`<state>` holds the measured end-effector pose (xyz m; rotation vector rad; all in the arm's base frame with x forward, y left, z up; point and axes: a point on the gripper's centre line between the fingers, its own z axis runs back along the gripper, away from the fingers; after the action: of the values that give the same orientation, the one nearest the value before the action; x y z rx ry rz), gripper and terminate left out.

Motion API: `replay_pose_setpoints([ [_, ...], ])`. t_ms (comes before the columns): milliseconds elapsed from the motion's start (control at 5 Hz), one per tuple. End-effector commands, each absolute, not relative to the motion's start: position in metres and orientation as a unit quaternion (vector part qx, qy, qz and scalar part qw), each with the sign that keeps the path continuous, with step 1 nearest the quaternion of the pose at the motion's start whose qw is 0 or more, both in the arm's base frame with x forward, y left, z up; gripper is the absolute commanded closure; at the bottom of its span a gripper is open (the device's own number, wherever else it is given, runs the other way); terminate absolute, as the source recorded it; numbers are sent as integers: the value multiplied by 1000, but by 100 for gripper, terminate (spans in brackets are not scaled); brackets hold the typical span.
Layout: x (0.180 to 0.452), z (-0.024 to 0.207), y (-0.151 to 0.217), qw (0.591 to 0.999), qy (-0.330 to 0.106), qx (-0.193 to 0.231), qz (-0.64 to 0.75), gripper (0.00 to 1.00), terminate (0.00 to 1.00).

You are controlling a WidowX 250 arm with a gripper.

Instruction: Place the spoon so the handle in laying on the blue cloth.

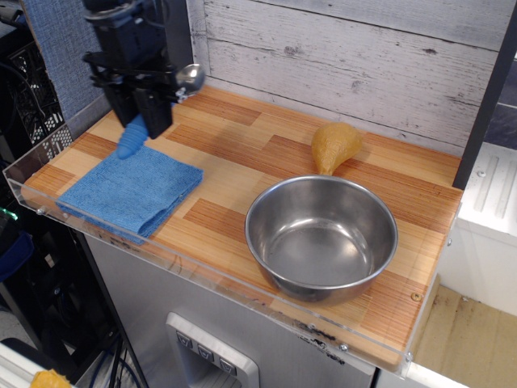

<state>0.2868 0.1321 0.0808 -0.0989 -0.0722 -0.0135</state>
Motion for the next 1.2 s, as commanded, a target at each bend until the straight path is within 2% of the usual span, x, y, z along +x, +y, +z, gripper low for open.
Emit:
replay_pose_setpoints([
  [0,266,83,142,1000,-19,-2,0,100,0],
  [400,255,58,141,1000,27,3,-2,100,0],
  [800,276,46,161,999,33,-6,14,100,0],
  [1000,276,45,162,999,41,-12,13,0,0],
])
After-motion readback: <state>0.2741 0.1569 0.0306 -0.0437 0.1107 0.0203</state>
